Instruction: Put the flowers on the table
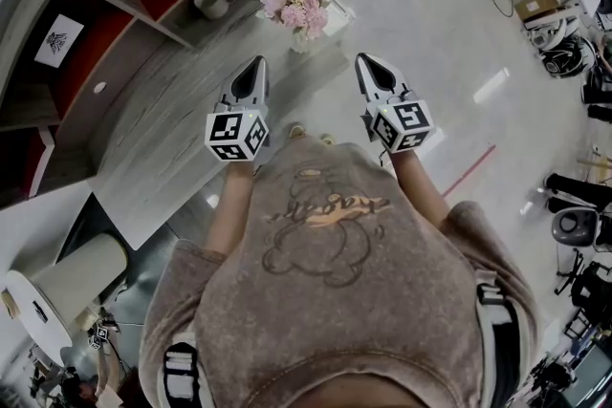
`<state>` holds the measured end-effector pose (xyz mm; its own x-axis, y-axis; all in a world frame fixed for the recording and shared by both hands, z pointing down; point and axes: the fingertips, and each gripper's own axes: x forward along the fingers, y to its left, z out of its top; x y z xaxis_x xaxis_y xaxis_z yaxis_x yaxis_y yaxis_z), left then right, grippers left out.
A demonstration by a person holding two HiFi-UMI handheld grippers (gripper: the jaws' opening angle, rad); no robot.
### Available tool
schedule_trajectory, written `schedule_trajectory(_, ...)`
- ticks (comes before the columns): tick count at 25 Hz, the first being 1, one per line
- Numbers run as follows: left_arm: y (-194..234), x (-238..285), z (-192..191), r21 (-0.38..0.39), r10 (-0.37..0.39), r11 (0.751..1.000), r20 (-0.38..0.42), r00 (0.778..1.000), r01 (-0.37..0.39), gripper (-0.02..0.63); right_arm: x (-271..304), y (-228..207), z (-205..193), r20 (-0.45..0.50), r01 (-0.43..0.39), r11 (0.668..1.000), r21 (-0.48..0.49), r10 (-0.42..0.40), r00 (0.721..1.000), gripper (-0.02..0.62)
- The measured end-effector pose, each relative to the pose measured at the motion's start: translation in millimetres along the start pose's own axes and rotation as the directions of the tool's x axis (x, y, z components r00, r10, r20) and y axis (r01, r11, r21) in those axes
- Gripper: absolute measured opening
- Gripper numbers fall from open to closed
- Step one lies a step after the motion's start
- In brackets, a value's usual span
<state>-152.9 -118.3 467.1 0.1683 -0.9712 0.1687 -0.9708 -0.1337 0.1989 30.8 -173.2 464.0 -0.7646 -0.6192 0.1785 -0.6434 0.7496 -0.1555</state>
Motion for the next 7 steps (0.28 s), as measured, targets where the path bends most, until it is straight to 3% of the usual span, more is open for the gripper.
schedule_trajectory(7,1.9,2.9,-1.9,-0.003,0.0,1.0,-0.003,1.0,0.0,0.018,6.2,-0.7,-0.3,-0.003,-0.007,1.0,0.0,0.007,1.0,-0.003)
